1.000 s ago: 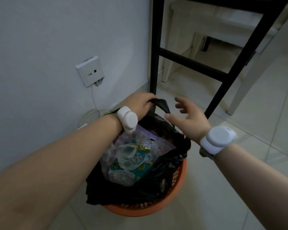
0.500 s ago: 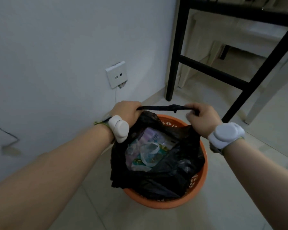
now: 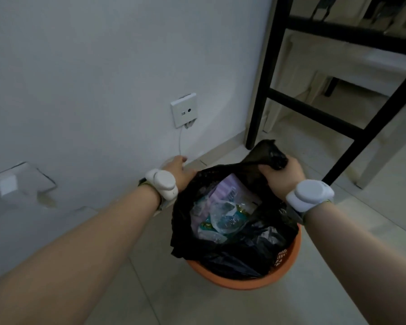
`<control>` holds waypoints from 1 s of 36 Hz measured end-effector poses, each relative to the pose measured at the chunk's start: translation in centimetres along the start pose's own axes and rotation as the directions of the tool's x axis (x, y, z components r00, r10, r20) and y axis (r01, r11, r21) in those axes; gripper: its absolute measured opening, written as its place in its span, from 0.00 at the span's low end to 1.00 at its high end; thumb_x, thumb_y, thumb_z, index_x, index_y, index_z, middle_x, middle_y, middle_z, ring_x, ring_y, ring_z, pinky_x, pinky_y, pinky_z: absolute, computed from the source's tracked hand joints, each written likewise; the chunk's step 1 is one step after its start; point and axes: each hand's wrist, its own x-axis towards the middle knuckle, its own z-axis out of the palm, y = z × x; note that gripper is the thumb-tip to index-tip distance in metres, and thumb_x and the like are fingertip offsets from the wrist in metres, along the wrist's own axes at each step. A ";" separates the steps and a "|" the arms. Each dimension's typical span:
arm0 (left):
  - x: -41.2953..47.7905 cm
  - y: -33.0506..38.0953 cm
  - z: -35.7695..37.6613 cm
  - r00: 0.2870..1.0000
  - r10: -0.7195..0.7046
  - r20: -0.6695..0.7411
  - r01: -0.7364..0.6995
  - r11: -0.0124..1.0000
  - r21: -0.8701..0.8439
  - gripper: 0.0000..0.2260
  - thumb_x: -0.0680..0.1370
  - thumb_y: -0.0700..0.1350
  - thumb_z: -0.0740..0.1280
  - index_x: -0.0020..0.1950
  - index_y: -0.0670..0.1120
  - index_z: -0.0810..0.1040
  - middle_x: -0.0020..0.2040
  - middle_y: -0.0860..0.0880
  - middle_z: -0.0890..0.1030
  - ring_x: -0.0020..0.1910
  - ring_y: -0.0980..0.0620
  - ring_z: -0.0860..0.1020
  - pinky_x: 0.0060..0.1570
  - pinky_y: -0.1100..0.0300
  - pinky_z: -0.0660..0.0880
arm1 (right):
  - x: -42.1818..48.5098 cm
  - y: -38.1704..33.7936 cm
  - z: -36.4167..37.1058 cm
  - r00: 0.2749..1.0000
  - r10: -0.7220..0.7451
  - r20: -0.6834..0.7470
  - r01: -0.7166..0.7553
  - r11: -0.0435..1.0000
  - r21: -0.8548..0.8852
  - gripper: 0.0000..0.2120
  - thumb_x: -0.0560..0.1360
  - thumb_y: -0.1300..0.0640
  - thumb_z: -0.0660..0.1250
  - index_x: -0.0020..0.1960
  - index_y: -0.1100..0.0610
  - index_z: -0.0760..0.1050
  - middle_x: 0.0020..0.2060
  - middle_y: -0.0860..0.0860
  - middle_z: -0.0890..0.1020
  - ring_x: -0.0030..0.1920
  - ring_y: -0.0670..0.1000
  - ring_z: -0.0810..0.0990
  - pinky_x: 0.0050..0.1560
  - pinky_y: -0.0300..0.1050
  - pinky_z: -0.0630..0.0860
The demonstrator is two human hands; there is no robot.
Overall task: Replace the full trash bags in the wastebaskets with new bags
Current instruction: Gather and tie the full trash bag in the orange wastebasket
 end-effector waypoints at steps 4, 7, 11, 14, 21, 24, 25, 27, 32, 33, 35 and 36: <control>-0.4 -4.0 2.1 0.986 -0.095 0.140 0.059 0.968 0.245 0.21 0.82 0.54 0.52 0.62 0.39 0.73 0.61 0.39 0.77 0.59 0.41 0.75 0.60 0.54 0.69 | -0.6 1.1 -0.5 0.995 0.101 -0.004 -0.101 0.994 0.033 0.06 0.75 0.58 0.66 0.46 0.61 0.76 0.34 0.52 0.76 0.43 0.59 0.77 0.46 0.53 0.73; -1.0 -5.2 2.5 0.985 -0.105 0.138 0.070 0.968 0.239 0.24 0.82 0.54 0.47 0.61 0.41 0.75 0.61 0.39 0.77 0.60 0.41 0.74 0.63 0.52 0.69 | -0.8 1.4 -0.9 0.990 0.137 -0.037 -0.135 0.989 0.057 0.07 0.75 0.57 0.67 0.40 0.57 0.73 0.31 0.50 0.75 0.40 0.57 0.76 0.43 0.51 0.72; -0.8 -6.2 2.2 0.995 -0.095 0.035 0.096 0.995 -0.023 0.19 0.81 0.52 0.56 0.43 0.40 0.78 0.45 0.37 0.80 0.44 0.40 0.79 0.49 0.49 0.77 | -1.1 1.3 -1.3 0.984 0.170 -0.056 -0.162 0.979 0.127 0.10 0.75 0.57 0.67 0.36 0.55 0.70 0.31 0.49 0.74 0.33 0.52 0.73 0.43 0.50 0.72; -0.9 -6.1 1.6 0.998 -0.062 0.006 0.061 0.997 0.055 0.19 0.80 0.53 0.59 0.35 0.42 0.73 0.33 0.44 0.76 0.35 0.46 0.76 0.40 0.56 0.72 | -1.4 1.2 -1.4 0.982 0.180 -0.052 -0.171 0.975 0.141 0.11 0.75 0.57 0.67 0.35 0.53 0.70 0.31 0.48 0.74 0.31 0.47 0.72 0.43 0.50 0.72; -1.2 -4.2 0.9 0.981 0.068 -0.180 -0.047 0.992 0.116 0.12 0.79 0.47 0.62 0.41 0.42 0.79 0.42 0.41 0.81 0.44 0.44 0.78 0.43 0.54 0.72 | -1.7 0.7 -1.4 0.986 0.158 -0.059 -0.148 0.979 0.137 0.06 0.75 0.58 0.67 0.41 0.59 0.74 0.33 0.55 0.77 0.33 0.54 0.76 0.40 0.50 0.75; -1.4 -3.1 0.2 0.948 0.115 -0.298 -0.147 0.985 -0.090 0.08 0.78 0.45 0.63 0.40 0.47 0.77 0.39 0.45 0.80 0.40 0.44 0.78 0.44 0.54 0.74 | -1.7 0.6 -1.4 0.983 0.158 -0.088 -0.144 0.978 0.153 0.06 0.75 0.58 0.68 0.43 0.61 0.75 0.38 0.59 0.79 0.38 0.58 0.78 0.47 0.57 0.77; -1.1 -3.1 0.1 0.945 0.116 -0.307 -0.167 0.975 -0.145 0.07 0.78 0.44 0.63 0.41 0.47 0.77 0.39 0.44 0.80 0.40 0.44 0.78 0.45 0.53 0.75 | -1.6 0.7 -1.5 0.983 0.159 -0.095 -0.142 0.977 0.160 0.06 0.75 0.58 0.68 0.43 0.60 0.75 0.36 0.57 0.78 0.36 0.55 0.77 0.45 0.55 0.76; -0.9 -3.5 0.0 0.968 0.035 -0.248 -0.097 0.966 -0.241 0.06 0.79 0.45 0.61 0.49 0.46 0.76 0.46 0.41 0.80 0.45 0.41 0.78 0.50 0.48 0.75 | -1.5 0.9 -1.5 0.983 0.161 -0.093 -0.143 0.975 0.170 0.07 0.75 0.58 0.67 0.39 0.58 0.73 0.32 0.51 0.76 0.32 0.49 0.73 0.36 0.46 0.73; -3.0 -6.0 2.0 0.865 -0.416 0.280 0.499 0.773 -0.393 0.09 0.81 0.46 0.57 0.49 0.42 0.73 0.43 0.42 0.77 0.41 0.44 0.76 0.46 0.52 0.75 | -1.6 1.2 -1.3 0.984 0.157 -0.078 -0.138 0.968 0.210 0.08 0.75 0.58 0.67 0.38 0.54 0.73 0.31 0.49 0.76 0.32 0.47 0.73 0.37 0.43 0.70; -3.3 -6.4 2.4 0.842 -0.417 0.342 0.533 0.739 -0.412 0.09 0.81 0.45 0.58 0.48 0.41 0.74 0.43 0.42 0.77 0.41 0.44 0.77 0.44 0.52 0.75 | -1.6 1.2 -1.3 0.985 0.156 -0.075 -0.137 0.968 0.210 0.06 0.75 0.58 0.67 0.40 0.55 0.74 0.32 0.49 0.76 0.32 0.47 0.74 0.38 0.44 0.70; -3.8 -7.0 2.7 0.831 -0.385 0.401 0.550 0.674 -0.493 0.08 0.81 0.41 0.59 0.50 0.39 0.75 0.44 0.41 0.78 0.42 0.44 0.77 0.43 0.50 0.76 | -1.6 1.4 -1.2 0.986 0.150 -0.075 -0.132 0.970 0.202 0.03 0.75 0.58 0.68 0.44 0.57 0.75 0.33 0.48 0.76 0.33 0.46 0.74 0.40 0.45 0.70; -3.9 -7.1 2.7 0.835 -0.370 0.407 0.545 0.655 -0.524 0.07 0.80 0.39 0.59 0.49 0.39 0.75 0.43 0.41 0.78 0.41 0.45 0.77 0.42 0.50 0.76 | -1.6 1.5 -1.1 0.986 0.148 -0.075 -0.131 0.971 0.200 0.03 0.75 0.57 0.68 0.45 0.57 0.75 0.33 0.47 0.76 0.34 0.46 0.74 0.41 0.45 0.71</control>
